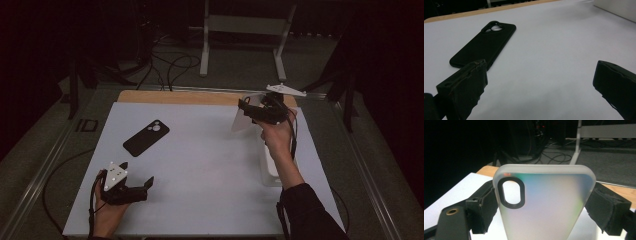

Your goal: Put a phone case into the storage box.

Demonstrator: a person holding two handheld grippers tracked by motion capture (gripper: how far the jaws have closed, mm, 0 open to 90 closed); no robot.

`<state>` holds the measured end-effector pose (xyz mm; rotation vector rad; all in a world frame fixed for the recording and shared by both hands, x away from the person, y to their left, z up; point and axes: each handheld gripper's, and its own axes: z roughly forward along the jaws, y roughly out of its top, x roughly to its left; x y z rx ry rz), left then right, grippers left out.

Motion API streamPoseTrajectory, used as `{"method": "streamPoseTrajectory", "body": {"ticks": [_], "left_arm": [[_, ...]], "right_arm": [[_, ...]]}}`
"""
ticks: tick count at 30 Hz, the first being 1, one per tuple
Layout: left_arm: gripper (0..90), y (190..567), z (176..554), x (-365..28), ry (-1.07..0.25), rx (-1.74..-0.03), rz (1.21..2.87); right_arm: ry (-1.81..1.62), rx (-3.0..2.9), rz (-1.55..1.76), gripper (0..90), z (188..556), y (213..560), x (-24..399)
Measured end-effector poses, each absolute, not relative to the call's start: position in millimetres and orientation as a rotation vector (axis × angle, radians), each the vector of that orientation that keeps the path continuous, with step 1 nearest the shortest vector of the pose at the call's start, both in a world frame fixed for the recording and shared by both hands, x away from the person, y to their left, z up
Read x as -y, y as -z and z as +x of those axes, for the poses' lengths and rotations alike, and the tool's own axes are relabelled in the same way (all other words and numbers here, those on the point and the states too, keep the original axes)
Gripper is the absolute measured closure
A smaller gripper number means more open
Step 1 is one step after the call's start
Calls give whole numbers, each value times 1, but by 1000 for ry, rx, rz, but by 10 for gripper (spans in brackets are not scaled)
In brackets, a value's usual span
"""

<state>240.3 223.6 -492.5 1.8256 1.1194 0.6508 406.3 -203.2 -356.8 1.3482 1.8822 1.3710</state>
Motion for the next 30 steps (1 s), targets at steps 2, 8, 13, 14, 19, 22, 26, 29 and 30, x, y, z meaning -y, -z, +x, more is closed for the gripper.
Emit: {"method": "streamPoseTrajectory", "body": {"ticks": [2,8,13,14,19,22,26,29,30], "left_arm": [[0,493,240,-224,-650,-1119,1826],[0,493,240,-223,-649,-1118,1826],[0,493,241,-223,-648,-1118,1826],[0,493,241,-223,-648,-1118,1826],[0,493,240,-224,-647,-1119,1826],[0,493,240,-224,-647,-1119,1824],[0,493,240,-223,-647,-1119,1825],[0,493,240,-223,-646,-1118,1826],[0,493,240,-223,-646,-1118,1826]], "right_arm": [[-1361,-1872,1363,170,409,357,207],[-1342,-1843,1383,169,415,354,215],[-1323,-1830,1392,169,418,354,220],[-1316,-1829,1394,170,419,354,221],[-1291,-1812,1403,169,422,353,227],[-1272,-1801,1415,169,424,355,232],[-1249,-1784,1436,169,427,356,240],[-1236,-1763,1454,169,429,356,246],[-1232,-1759,1461,169,430,356,248]]}}
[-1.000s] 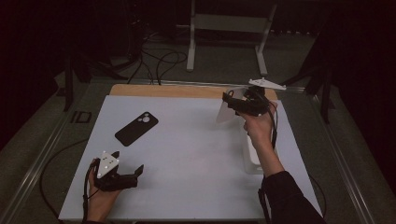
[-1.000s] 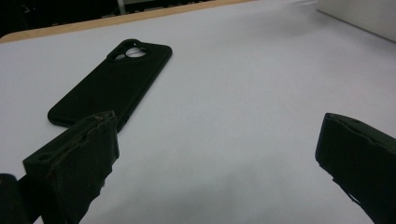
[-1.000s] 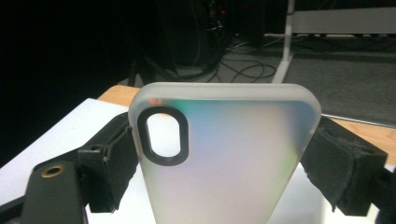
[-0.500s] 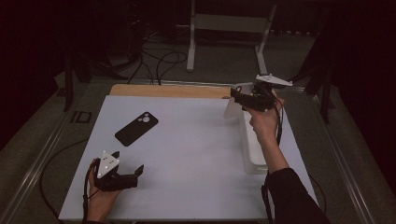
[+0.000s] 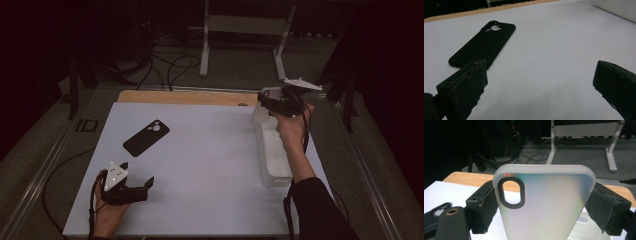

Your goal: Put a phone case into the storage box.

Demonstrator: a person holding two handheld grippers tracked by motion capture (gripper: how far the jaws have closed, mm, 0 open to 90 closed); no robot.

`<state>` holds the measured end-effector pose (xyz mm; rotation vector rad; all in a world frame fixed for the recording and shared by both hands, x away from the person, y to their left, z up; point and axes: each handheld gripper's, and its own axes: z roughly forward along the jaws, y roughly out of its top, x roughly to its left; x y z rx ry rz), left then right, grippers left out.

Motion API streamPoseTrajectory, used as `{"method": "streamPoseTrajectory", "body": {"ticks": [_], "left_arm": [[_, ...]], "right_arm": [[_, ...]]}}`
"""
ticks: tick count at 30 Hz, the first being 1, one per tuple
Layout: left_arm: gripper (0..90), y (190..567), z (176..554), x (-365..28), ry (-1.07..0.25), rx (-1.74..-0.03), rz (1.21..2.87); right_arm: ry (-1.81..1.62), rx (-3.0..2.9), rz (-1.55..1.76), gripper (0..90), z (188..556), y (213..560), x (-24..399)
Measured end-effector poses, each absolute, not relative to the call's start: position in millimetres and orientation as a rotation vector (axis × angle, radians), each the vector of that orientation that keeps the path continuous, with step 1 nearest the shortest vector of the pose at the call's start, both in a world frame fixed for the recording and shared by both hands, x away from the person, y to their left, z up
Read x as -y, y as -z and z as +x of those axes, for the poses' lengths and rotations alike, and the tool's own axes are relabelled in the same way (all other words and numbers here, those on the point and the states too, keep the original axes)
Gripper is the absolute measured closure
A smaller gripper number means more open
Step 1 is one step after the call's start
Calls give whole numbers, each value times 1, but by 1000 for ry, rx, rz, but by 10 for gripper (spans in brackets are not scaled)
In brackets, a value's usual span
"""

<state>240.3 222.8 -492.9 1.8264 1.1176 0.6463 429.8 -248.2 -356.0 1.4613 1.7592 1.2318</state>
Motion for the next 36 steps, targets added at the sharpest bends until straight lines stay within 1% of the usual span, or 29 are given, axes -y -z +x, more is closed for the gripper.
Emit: {"method": "streamPoseTrajectory", "body": {"ticks": [9,17,27,36], "left_arm": [[0,493,240,-223,-645,-1120,1822],[0,493,240,-224,-644,-1122,1820],[0,493,239,-224,-643,-1123,1814],[0,492,237,-226,-649,-1128,1804]], "right_arm": [[-1159,-1707,1505,169,438,359,262],[-1075,-1682,1510,168,445,362,265],[-1038,-1671,1552,168,452,373,270],[-946,-1683,1597,166,464,395,271]]}}
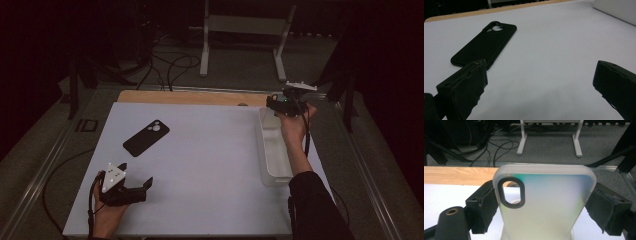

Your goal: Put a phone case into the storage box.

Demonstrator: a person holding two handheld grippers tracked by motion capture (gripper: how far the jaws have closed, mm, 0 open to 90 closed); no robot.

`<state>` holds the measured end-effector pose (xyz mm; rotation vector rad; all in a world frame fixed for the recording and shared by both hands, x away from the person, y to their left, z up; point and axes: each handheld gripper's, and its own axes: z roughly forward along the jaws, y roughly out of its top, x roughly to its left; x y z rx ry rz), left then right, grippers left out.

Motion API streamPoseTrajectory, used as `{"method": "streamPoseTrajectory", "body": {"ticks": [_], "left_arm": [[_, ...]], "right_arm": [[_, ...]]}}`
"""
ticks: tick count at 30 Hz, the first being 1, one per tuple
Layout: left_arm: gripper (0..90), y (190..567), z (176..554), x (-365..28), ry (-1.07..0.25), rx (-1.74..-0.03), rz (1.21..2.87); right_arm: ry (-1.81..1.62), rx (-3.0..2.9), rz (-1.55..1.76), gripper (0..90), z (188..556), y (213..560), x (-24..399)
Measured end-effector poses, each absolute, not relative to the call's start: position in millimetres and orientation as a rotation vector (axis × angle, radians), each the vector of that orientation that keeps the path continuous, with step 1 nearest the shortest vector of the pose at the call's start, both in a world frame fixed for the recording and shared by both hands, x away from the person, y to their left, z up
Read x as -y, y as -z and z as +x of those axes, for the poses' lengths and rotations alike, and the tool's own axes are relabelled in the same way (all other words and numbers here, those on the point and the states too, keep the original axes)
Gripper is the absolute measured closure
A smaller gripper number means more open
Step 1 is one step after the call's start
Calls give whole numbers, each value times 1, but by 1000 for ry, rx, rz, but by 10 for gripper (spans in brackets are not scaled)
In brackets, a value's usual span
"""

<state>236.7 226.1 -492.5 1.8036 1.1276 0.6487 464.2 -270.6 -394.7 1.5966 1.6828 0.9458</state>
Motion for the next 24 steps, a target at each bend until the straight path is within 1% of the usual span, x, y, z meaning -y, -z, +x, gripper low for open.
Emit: {"method": "streamPoseTrajectory", "body": {"ticks": [24], "left_arm": [[0,493,235,-228,-643,-1135,1794]], "right_arm": [[-826,-1743,1648,163,485,434,259]]}}
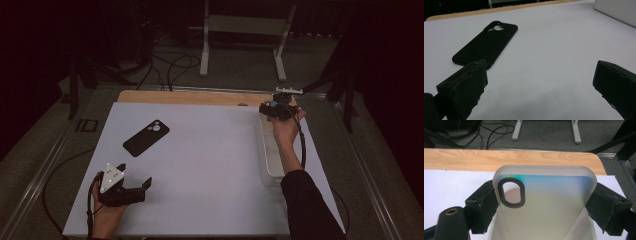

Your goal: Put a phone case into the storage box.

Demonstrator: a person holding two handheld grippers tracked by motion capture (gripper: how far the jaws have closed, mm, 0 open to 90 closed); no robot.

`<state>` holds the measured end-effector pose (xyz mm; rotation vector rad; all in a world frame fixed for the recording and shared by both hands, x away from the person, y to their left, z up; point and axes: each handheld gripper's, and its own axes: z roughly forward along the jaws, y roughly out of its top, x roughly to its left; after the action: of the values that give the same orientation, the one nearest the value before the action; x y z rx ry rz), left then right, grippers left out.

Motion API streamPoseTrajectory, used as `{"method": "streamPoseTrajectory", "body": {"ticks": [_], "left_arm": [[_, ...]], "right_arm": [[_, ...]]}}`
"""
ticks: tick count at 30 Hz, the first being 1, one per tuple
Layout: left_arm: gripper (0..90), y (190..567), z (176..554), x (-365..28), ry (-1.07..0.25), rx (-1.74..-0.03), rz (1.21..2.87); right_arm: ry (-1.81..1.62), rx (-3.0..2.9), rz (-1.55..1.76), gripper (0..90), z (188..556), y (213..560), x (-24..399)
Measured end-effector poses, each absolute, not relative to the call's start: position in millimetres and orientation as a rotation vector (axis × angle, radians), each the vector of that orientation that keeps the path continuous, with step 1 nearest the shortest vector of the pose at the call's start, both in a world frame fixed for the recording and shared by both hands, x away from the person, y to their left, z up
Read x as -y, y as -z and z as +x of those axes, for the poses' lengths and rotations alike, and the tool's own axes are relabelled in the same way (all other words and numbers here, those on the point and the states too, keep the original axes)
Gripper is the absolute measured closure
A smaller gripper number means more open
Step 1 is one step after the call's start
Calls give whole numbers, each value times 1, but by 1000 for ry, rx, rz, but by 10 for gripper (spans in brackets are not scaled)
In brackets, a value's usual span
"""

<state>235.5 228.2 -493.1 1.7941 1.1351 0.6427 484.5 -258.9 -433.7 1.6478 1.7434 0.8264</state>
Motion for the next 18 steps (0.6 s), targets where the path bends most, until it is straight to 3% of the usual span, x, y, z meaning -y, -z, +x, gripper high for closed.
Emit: {"method": "streamPoseTrajectory", "body": {"ticks": [18], "left_arm": [[2,494,235,-228,-638,-1136,1797]], "right_arm": [[-808,-1716,1636,137,490,439,257]]}}
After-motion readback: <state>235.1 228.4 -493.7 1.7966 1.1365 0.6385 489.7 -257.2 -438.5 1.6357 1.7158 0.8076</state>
